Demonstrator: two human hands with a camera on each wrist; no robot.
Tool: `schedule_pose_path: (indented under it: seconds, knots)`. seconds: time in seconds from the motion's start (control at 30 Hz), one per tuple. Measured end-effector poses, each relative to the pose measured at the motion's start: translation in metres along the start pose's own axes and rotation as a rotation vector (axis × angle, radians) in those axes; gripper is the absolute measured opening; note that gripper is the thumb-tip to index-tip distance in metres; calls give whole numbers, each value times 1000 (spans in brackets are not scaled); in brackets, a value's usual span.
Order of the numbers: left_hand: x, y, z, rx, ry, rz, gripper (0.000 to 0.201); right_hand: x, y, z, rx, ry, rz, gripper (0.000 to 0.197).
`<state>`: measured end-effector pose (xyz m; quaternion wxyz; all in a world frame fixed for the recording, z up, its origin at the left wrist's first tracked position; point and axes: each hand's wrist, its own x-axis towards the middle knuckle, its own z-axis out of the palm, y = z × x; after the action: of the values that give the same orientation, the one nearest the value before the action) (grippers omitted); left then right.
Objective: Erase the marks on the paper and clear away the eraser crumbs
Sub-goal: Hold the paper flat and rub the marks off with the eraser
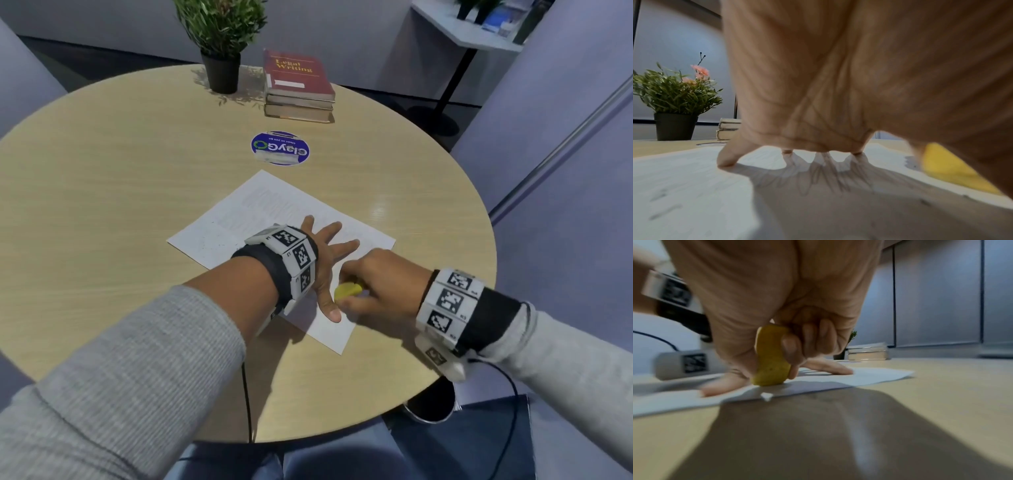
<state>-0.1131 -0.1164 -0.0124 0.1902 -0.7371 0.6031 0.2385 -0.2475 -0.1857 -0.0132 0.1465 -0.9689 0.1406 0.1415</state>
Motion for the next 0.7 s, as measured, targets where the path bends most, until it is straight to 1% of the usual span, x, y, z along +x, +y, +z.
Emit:
schedule_pose_path:
  seconds: [0.07,0.13,0.2,0.27,0.3,0.37,0.4,0.5,0.63,0.7]
  knots:
    - [-1,1,0,-10,-1,-4,133,9,17,-14,-17,86,63,23]
    - [-1,1,0,-14,0,-1,132,15,27,-21,-52,133,76,22]
    - [-1,0,1,-24,-2,-3,133,11,15,-15,-10,99,26,5]
    - [1,-2,1,-19,-3,3,137,3,-7,-6,24,15,-46,16]
    - [1,-2,1,-13,-3,4,138,1,-9,-5,32,-21,-46,16]
    - [-2,-1,0,-20,-18,4,135,6,2,-10,17,15,-12,5]
    - [-4,0,-1,-20,-20,1,134,13,13,-14,-3,60,15,12]
    - [-8,2,-2,-34,-19,-3,132,25,33,-18,-68,125,77,25]
    - [-18,-5,0,-92,7,-14,129,26,39,-11,-69,140,82,29]
    - [-28,-10,-1,-72,12,-22,120,24,40,-9,-75,139,90,30]
